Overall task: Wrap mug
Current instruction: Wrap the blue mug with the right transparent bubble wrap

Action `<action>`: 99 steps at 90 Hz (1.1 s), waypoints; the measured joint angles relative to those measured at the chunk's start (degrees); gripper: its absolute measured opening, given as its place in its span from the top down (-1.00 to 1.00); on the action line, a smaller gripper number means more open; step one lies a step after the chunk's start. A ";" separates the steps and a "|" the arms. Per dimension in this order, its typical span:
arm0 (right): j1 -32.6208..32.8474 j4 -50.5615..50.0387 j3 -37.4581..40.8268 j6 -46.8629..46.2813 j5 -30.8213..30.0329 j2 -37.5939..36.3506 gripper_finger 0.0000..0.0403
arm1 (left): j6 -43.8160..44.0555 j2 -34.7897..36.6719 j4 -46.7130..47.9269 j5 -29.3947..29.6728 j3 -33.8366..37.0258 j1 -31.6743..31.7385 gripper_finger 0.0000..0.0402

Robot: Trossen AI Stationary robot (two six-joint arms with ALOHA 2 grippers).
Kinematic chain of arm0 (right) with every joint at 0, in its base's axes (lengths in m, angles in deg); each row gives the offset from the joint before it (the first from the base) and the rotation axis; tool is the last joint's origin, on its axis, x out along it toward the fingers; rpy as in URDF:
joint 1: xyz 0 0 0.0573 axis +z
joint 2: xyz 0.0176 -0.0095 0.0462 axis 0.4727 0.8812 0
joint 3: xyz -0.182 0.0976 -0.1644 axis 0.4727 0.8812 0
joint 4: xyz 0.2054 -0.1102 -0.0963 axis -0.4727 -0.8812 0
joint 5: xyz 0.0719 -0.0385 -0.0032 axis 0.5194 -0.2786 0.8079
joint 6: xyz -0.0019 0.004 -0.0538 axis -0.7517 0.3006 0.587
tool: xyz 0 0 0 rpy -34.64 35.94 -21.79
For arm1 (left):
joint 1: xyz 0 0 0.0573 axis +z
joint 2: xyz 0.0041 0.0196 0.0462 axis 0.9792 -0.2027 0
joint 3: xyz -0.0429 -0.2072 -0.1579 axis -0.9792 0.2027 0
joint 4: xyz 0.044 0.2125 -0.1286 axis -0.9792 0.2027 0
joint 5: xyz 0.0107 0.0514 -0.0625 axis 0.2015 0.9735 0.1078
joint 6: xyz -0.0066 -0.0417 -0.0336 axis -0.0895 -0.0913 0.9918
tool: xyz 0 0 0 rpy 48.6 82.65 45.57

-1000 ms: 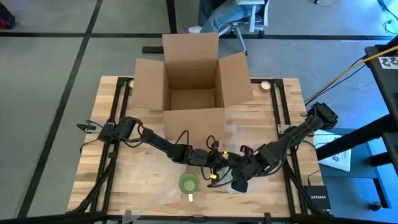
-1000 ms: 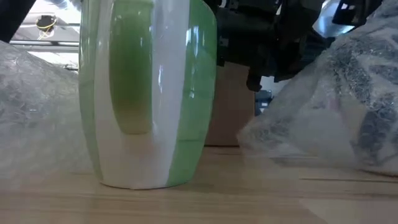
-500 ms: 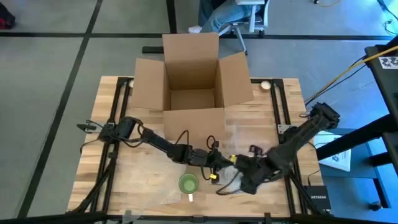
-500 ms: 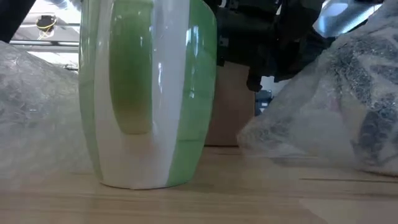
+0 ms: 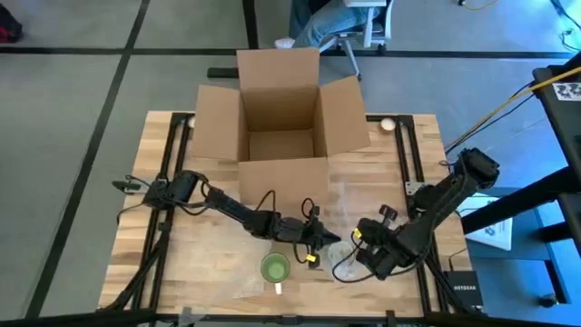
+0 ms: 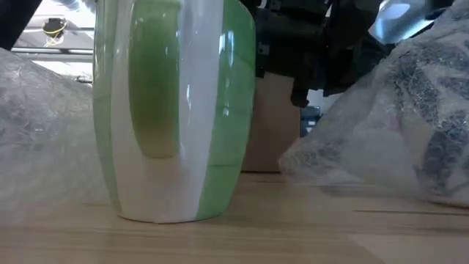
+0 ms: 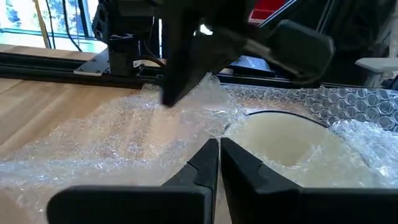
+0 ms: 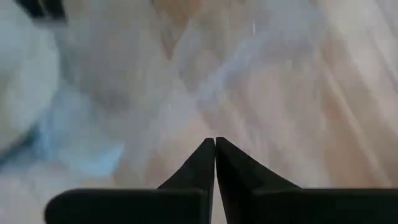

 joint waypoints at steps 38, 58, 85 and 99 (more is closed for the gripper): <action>0.00 13.27 -6.58 19.50 -0.58 -0.22 1.00 | 0.00 0.00 0.03 0.00 0.00 -0.01 1.00; -0.84 16.08 -6.57 23.28 1.33 0.02 1.00 | 0.00 0.00 0.05 0.02 0.00 -0.01 1.00; -6.71 21.07 -5.20 23.50 13.05 7.23 1.00 | -0.80 0.00 0.01 -0.19 -0.02 -0.01 1.00; -9.50 22.52 -5.41 23.63 21.47 9.46 1.00 | -3.53 0.45 0.37 -0.03 -0.02 -0.49 1.00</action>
